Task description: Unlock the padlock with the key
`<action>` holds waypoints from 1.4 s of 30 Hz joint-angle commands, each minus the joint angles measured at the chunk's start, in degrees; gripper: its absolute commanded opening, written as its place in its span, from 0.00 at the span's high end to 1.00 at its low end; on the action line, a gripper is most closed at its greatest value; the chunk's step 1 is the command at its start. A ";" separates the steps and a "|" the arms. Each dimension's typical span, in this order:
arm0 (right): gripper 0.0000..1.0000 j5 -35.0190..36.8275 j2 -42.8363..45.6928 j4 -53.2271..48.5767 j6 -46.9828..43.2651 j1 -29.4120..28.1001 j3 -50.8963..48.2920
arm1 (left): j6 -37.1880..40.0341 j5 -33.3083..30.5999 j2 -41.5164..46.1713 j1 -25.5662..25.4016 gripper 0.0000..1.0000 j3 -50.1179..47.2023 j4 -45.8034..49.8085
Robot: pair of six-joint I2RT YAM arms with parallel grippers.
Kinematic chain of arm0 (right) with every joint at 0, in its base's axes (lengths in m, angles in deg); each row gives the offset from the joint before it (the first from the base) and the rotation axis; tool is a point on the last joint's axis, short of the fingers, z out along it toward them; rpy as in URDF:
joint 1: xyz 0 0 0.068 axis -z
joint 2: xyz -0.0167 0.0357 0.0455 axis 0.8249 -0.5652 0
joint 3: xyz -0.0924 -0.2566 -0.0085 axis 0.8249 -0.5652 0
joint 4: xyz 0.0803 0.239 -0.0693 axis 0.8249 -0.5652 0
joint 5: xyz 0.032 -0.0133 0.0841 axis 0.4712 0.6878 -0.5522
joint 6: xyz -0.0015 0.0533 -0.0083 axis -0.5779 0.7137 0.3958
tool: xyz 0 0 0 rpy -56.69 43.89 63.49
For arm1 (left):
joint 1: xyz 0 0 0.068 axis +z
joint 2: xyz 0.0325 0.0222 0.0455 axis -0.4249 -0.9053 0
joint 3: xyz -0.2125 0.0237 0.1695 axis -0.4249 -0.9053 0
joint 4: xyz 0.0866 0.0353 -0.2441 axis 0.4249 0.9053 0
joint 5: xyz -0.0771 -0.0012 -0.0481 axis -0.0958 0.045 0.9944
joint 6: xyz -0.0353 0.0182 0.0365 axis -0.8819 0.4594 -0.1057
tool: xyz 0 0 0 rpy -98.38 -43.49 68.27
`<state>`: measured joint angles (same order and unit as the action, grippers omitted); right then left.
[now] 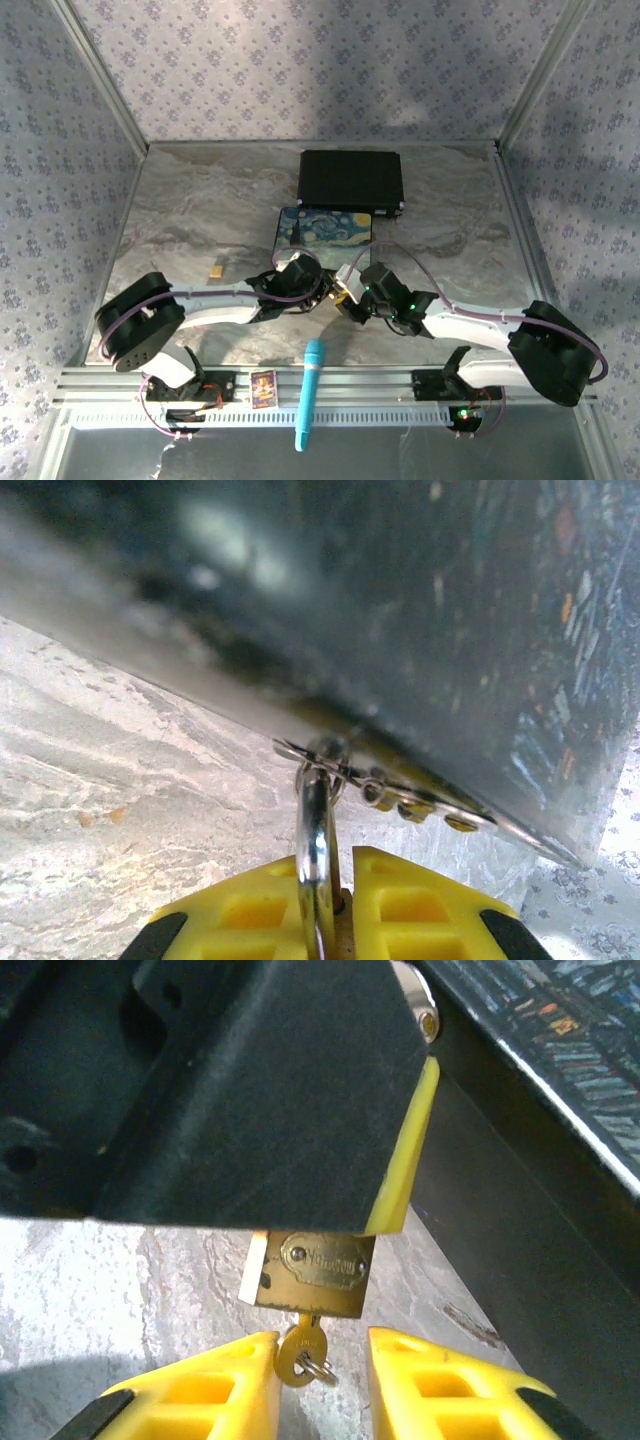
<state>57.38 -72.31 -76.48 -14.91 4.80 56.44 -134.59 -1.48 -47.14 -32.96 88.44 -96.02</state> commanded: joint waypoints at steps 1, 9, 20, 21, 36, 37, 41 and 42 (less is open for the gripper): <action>0.74 0.20 -0.51 2.41 -0.66 -0.32 0.69 | 0.43 2.08 2.63 0.10 1.00 0.19 -2.94; 0.86 -2.84 -1.50 4.32 0.36 1.52 0.60 | 1.05 2.85 3.39 -0.26 1.00 -0.16 -3.39; 0.96 -9.65 -1.35 6.38 3.37 5.14 -0.19 | 1.27 4.18 2.30 -0.69 1.00 -0.33 -4.12; 0.96 -10.26 -1.33 6.61 3.72 5.51 -0.34 | 1.34 4.25 2.33 -0.69 1.00 -0.25 -4.09; 0.99 -21.76 2.56 16.10 13.56 15.57 -6.21 | 3.94 3.96 1.83 -1.75 1.00 1.93 -2.35; 0.99 -21.78 2.75 15.28 13.29 15.79 -6.01 | 3.92 4.07 1.65 -1.75 1.00 1.82 -2.59; 0.98 -17.46 3.62 12.69 12.01 15.03 -5.69 | 3.35 4.67 0.95 -1.75 1.00 1.74 -3.51; 0.96 -15.63 3.90 11.57 11.29 14.47 -5.42 | 3.39 4.87 0.77 -1.75 1.00 1.78 -3.81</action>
<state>34.08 -69.86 -65.20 -3.70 18.74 50.43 -131.94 -1.43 -46.72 -33.14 89.10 -99.47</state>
